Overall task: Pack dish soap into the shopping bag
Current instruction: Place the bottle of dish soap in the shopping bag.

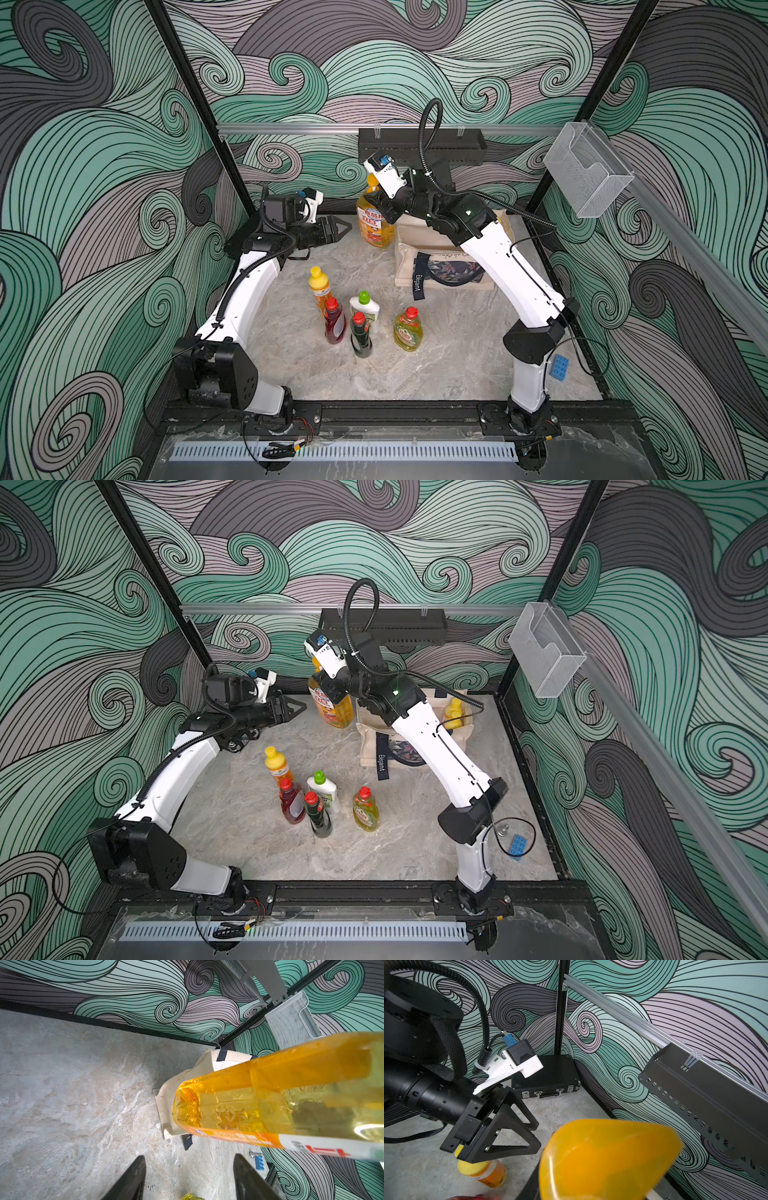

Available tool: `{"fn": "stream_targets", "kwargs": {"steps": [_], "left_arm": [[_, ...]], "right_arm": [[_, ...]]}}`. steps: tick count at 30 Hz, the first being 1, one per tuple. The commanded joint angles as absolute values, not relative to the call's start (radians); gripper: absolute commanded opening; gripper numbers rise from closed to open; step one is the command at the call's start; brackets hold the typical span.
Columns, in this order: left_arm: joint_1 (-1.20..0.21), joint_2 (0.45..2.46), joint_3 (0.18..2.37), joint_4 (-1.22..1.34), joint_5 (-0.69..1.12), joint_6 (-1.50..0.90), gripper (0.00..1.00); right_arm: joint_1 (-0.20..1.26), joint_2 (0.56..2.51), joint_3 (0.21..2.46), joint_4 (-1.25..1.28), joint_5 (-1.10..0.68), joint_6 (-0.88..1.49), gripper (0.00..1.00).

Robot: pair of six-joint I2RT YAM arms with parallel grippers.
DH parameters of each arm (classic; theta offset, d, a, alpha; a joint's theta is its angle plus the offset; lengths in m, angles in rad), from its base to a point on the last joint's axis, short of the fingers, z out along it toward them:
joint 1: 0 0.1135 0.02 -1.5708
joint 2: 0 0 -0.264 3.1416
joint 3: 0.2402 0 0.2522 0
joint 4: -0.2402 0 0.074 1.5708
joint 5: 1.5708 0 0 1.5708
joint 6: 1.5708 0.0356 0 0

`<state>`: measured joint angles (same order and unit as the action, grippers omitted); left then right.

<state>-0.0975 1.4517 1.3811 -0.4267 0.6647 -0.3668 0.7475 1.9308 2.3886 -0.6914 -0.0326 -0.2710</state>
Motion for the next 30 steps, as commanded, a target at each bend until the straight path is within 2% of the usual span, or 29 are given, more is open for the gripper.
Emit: {"fn": "stream_targets", "kwargs": {"steps": [1, 21, 30], "left_arm": [[-0.109, 1.462, 1.433, -0.442, 0.691, -0.347, 0.65], [-0.132, 1.474, 1.443, -0.448, 0.689, -0.339, 0.65], [-0.192, 1.492, 1.47, -0.449, 0.679, -0.329, 0.65]], "right_arm": [[0.735, 1.886, 2.479, -0.499, 0.005, -0.311, 0.0], [0.701, 1.826, 2.526, -0.486, 0.074, -0.348, 0.0], [0.692, 1.773, 2.472, -0.485, 0.158, -0.404, 0.0]]}}
